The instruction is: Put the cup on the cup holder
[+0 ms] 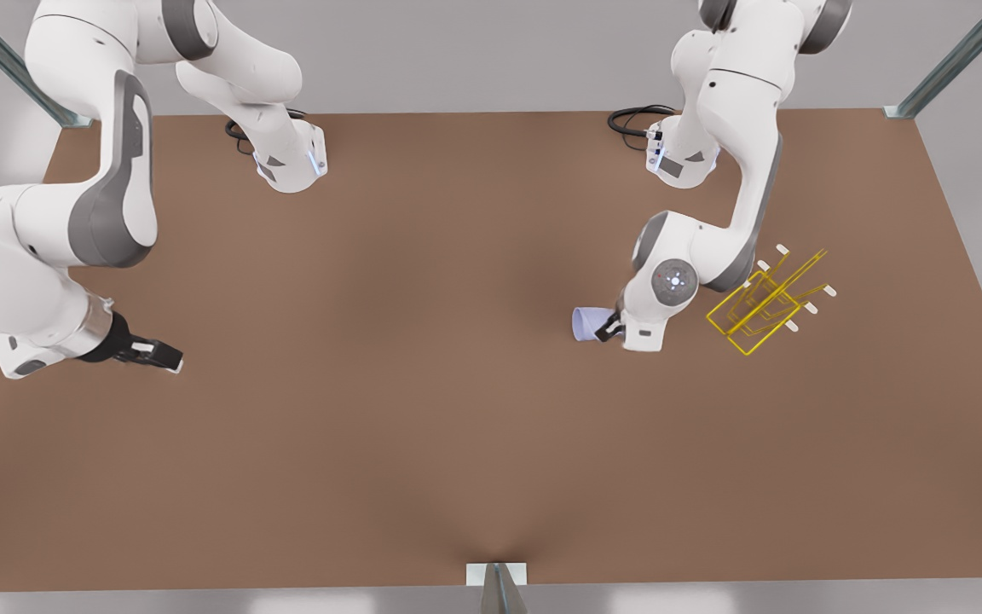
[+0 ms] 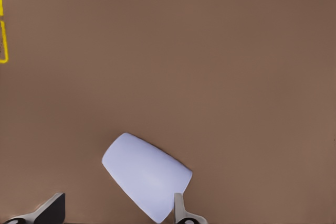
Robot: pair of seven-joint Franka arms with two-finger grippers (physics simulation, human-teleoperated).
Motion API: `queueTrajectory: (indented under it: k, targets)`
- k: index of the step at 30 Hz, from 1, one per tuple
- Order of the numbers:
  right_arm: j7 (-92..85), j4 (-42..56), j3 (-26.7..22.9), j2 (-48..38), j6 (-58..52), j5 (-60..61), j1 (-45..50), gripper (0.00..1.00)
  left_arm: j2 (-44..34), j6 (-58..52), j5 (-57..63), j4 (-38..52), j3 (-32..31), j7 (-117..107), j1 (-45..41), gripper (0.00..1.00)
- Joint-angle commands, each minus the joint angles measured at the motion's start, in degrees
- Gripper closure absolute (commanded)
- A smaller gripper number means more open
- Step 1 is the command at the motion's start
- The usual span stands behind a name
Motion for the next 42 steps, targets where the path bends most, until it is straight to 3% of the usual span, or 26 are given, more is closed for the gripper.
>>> queueTrajectory:
  k: [1,8,13,42]
  targets:
    - [-12.65,0.1,-0.05,-0.21,-7.28,-1.24,-0.16,0.0,0.18,5.16,-1.24,-0.26,0.0,-70.15,0.14,0.0]
    - [-12.65,-0.08,-0.32,-0.12,-7.1,-1.42,-0.24,0.0,1.68,14.73,-3.26,-5.89,-0.09,-72.7,2.07,0.0]
    - [-12.65,0.1,-0.23,0.23,-6.31,-1.33,-0.33,0.0,1.5,11.48,-3.0,-8.7,-0.62,-71.38,1.72,0.0]
    - [-13.44,-0.08,-0.14,0.58,-2.09,-0.89,-0.6,0.0,10.29,16.14,-2.2,-7.21,-4.93,-62.06,0.84,0.0]
